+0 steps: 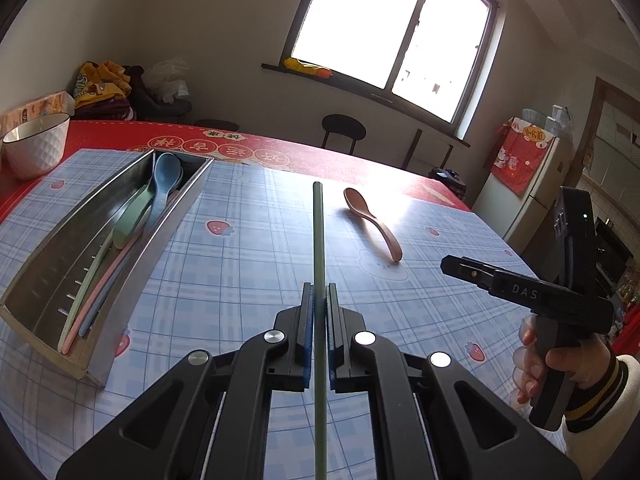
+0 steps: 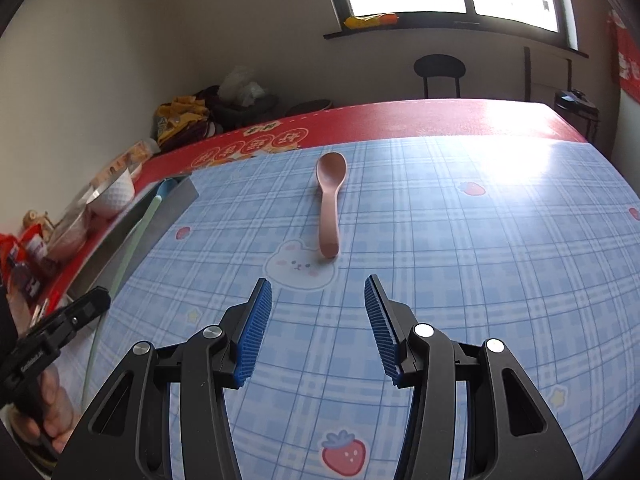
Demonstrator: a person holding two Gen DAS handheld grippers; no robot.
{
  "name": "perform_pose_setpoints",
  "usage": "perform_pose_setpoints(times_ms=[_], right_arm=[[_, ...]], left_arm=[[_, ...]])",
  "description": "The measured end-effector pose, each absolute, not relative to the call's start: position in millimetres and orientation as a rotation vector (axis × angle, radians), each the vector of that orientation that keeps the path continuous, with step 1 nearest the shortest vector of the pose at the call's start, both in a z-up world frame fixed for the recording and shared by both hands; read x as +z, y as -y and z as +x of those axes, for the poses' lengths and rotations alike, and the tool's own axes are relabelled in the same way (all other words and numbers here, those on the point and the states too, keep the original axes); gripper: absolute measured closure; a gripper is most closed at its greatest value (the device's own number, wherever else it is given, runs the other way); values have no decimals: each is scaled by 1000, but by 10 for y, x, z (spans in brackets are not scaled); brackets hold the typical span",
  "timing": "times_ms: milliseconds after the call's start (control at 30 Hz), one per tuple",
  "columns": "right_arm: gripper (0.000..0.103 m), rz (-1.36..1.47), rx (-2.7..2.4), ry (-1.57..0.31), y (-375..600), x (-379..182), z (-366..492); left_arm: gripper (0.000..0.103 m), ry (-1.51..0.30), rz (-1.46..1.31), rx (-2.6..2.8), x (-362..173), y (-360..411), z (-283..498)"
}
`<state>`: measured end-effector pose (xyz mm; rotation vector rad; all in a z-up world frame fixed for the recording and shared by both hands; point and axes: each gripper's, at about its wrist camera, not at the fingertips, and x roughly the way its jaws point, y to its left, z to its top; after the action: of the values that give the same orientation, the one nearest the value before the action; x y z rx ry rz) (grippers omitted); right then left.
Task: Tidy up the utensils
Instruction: 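Grasp the pink spoon by its handle with the right tool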
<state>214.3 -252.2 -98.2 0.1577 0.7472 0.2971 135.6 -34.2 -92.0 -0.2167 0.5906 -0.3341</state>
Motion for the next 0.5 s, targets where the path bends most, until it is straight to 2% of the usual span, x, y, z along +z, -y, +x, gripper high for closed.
perform_pose_setpoints(times_ms=[233, 500], right_arm=[[57, 80, 241, -780, 2298, -1011, 2747], [67, 146, 223, -865, 2217, -1154, 3258]], left_arm=[[97, -546, -254, -319, -856, 258, 1305], [97, -544, -264, -296, -859, 237, 1302]])
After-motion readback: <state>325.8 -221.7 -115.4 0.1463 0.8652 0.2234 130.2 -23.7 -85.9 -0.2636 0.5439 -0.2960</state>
